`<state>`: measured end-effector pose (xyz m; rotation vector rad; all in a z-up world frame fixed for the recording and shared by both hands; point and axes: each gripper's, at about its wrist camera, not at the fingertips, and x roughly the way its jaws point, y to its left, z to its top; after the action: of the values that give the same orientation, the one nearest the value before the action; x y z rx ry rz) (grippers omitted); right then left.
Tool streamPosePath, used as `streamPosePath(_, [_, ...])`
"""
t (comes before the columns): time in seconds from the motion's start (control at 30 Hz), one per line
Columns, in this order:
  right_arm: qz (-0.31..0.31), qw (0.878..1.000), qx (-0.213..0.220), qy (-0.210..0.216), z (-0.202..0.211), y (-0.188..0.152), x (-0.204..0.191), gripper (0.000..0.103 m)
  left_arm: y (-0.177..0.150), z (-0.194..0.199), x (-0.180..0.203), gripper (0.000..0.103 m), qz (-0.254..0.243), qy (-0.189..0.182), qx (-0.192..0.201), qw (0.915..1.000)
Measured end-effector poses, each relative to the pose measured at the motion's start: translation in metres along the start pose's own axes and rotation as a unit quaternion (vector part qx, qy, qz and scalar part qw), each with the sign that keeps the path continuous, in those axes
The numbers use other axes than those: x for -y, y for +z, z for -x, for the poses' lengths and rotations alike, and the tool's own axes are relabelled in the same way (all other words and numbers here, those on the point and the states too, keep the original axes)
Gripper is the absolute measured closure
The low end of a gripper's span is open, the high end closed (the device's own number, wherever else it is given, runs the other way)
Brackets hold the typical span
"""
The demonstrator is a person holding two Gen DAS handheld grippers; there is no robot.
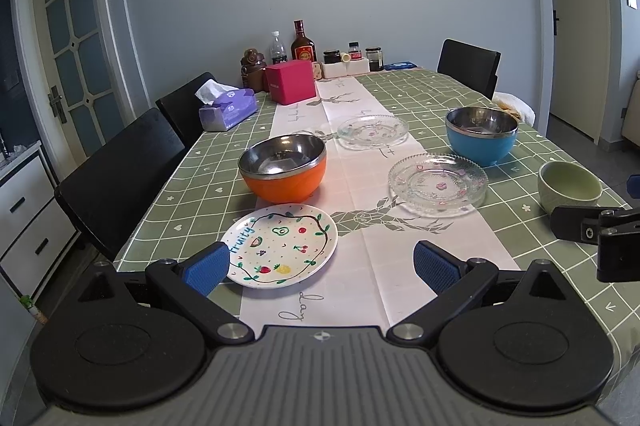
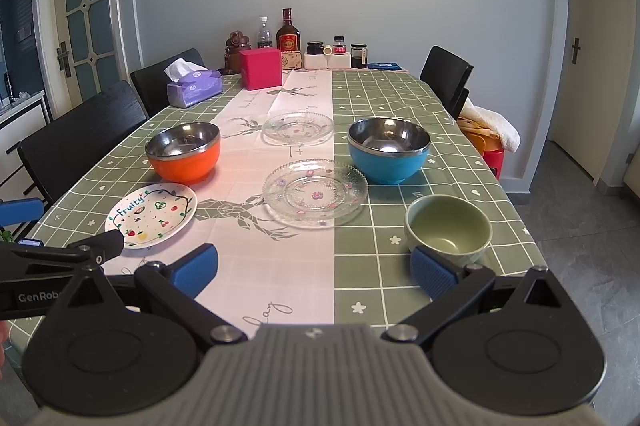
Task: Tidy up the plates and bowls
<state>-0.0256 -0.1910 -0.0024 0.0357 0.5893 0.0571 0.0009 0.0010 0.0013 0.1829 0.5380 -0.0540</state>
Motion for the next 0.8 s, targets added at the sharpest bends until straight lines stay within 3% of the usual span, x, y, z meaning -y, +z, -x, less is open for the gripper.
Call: streamPosePath(0.8, [0.001, 1.0, 0.0, 0.001, 0.0004, 0.0019, -0.001, 0.003, 0.0037, 0.0031, 0.002, 0.0, -0.002, -0.001, 0.005, 1.0])
